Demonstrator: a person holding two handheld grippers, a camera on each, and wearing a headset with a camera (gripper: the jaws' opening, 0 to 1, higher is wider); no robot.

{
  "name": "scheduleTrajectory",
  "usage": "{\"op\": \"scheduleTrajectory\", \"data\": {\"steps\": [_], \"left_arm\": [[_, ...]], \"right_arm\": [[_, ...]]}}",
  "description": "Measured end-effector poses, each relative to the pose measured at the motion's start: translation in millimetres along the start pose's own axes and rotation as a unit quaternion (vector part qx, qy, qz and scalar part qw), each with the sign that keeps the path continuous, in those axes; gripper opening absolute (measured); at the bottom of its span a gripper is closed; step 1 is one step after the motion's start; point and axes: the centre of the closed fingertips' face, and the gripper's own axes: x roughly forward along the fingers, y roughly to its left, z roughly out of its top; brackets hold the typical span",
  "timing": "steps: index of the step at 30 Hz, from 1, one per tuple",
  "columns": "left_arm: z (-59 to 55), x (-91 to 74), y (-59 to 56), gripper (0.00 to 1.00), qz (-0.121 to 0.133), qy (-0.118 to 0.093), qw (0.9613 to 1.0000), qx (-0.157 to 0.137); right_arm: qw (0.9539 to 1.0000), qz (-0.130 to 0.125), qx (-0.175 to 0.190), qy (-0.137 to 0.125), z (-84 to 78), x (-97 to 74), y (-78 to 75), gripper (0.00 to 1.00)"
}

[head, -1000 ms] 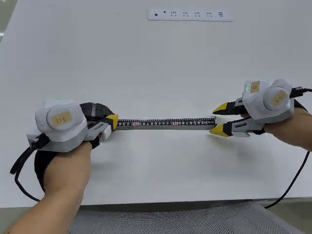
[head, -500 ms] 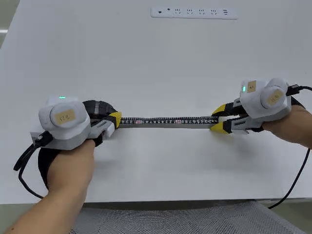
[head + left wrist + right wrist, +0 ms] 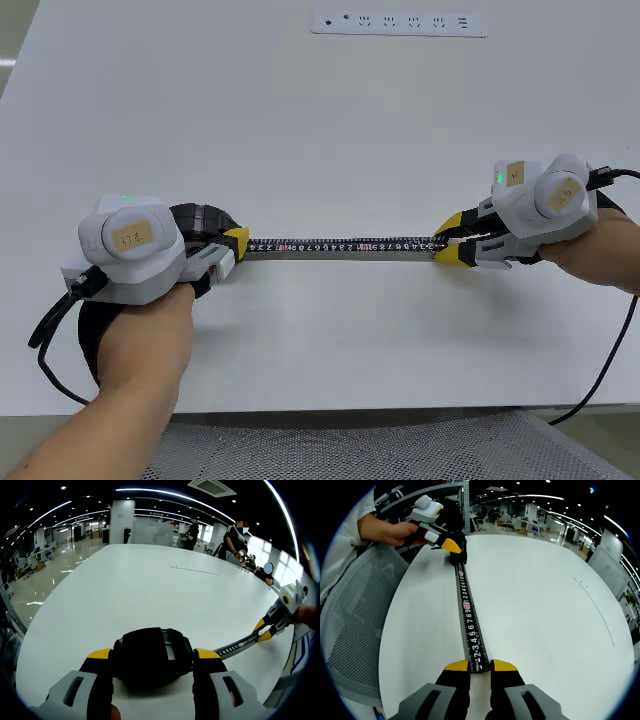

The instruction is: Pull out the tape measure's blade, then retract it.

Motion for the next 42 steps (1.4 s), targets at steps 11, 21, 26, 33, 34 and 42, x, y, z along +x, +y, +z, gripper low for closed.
{"op": "scheduleTrajectory", "data": {"steps": [11,21,26,33,34,42], "left_arm": [[-0.3,-0.8,0.1,0.58,-0.002,0.006,1.0000,0.007],[-1.2,-2.4,-0.3,0.57,-0.002,0.006,1.0000,0.004],[-1.2,-2.3,-0.4,0.57,-0.004,0.006,1.0000,0.001],[-1.1,-1.8,0.1,0.57,-0.006,0.007,0.9999,-0.005],[-1.1,-1.7,0.4,0.57,-0.007,0.007,0.9999,-0.006],[-1.3,-1.4,0.8,0.57,-0.009,0.008,0.9999,-0.012]], "right_arm": [[1.0000,0.000,-0.004,0.001,0.5,0.2,-0.2,0.10],[1.0000,0.000,-0.004,0.001,2.3,1.0,0.3,0.10],[1.0000,0.001,-0.002,-0.007,8.3,2.5,1.4,0.10],[0.9998,0.007,-0.007,-0.015,21.7,10.2,3.2,0.10],[0.9998,0.007,-0.009,-0.016,23.5,11.3,3.5,0.10],[0.9992,0.017,-0.013,-0.032,44.3,24.3,8.0,0.10]]}}
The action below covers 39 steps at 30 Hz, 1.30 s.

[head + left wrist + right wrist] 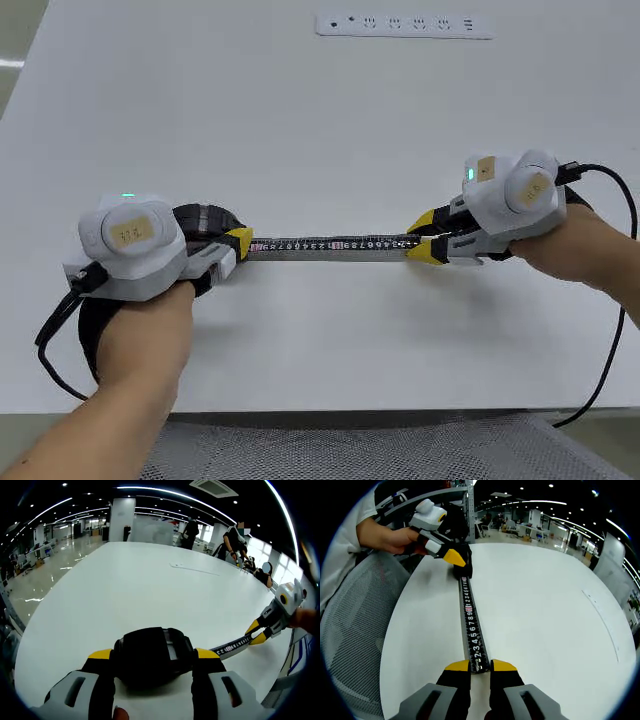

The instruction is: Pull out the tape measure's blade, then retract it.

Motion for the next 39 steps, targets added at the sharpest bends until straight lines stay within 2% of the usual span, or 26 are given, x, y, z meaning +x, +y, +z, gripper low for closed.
{"op": "scheduleTrajectory", "data": {"steps": [16,29,39], "left_arm": [[0.3,0.1,1.0,0.57,-0.006,0.001,0.9999,-0.011],[0.2,0.0,1.4,0.57,-0.011,0.002,0.9998,-0.017],[0.5,-0.1,1.4,0.57,-0.013,-0.001,0.9997,-0.019]], "right_arm": [[0.9998,0.008,0.000,-0.018,20.3,17.5,3.8,0.10],[0.9991,0.017,-0.004,-0.039,47.5,38.8,9.1,0.10],[0.9986,0.020,0.000,-0.048,57.6,46.8,9.7,0.10]]}}
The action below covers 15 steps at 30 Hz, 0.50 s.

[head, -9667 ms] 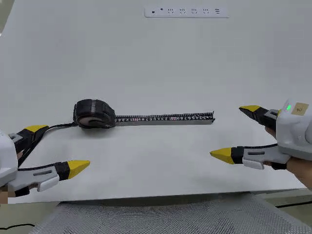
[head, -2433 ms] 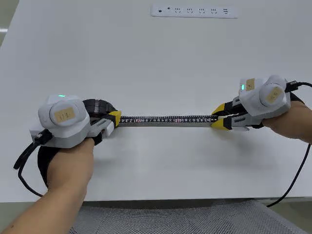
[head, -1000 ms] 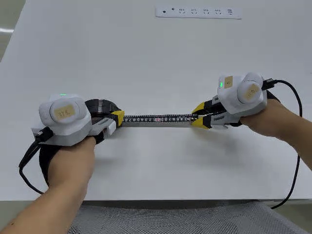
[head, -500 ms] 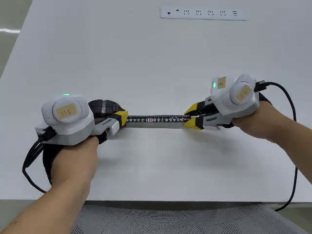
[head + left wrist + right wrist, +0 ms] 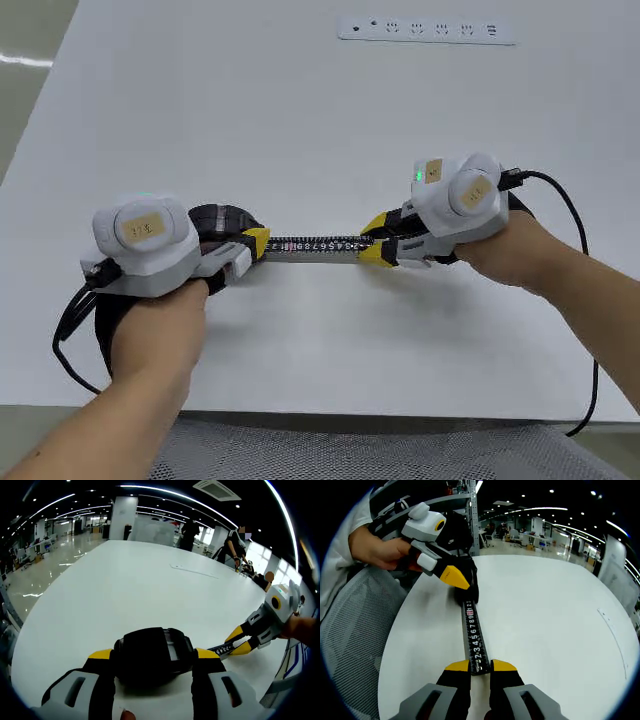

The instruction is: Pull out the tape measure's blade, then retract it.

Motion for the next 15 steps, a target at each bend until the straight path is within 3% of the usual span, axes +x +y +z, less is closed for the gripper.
{"op": "scheduleTrajectory", "data": {"steps": [15], "left_arm": [[0.5,-0.6,0.7,0.57,-0.003,-0.002,1.0000,-0.004]], "right_arm": [[0.9998,0.005,0.000,-0.020,21.1,24.7,1.8,0.10]]}}
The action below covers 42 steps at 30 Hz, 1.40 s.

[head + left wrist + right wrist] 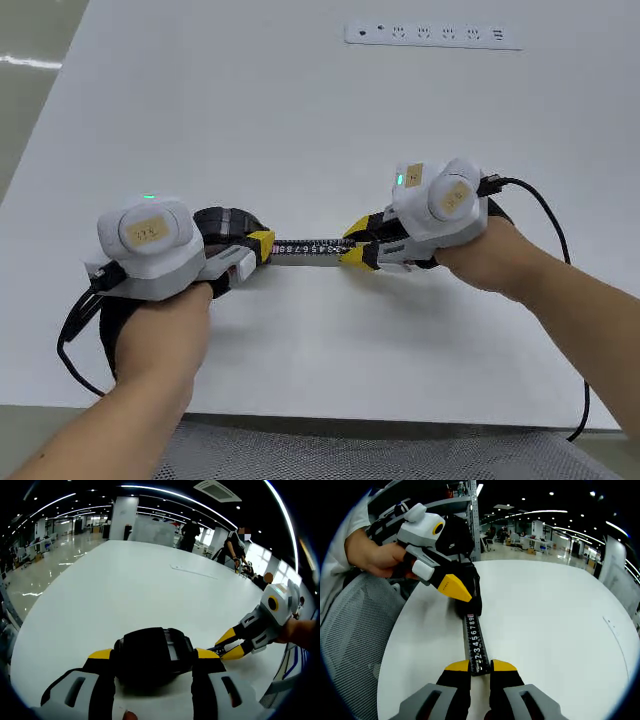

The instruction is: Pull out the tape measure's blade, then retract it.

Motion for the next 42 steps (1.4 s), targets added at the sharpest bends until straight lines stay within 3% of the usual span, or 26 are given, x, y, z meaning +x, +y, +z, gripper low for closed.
{"op": "scheduleTrajectory", "data": {"steps": [17,36,42], "left_arm": [[0.1,-0.5,0.0,0.57,-0.001,0.000,1.0000,0.000],[0.4,-0.4,0.0,0.58,0.000,-0.003,1.0000,0.002],[0.4,0.5,0.5,0.58,0.002,-0.006,1.0000,0.001]], "right_arm": [[0.9996,0.012,0.004,-0.027,28.3,33.6,8.1,0.10],[0.9985,0.011,0.010,-0.052,48.8,55.9,11.7,0.10],[0.9985,0.007,0.011,-0.052,48.0,56.1,11.2,0.12]]}}
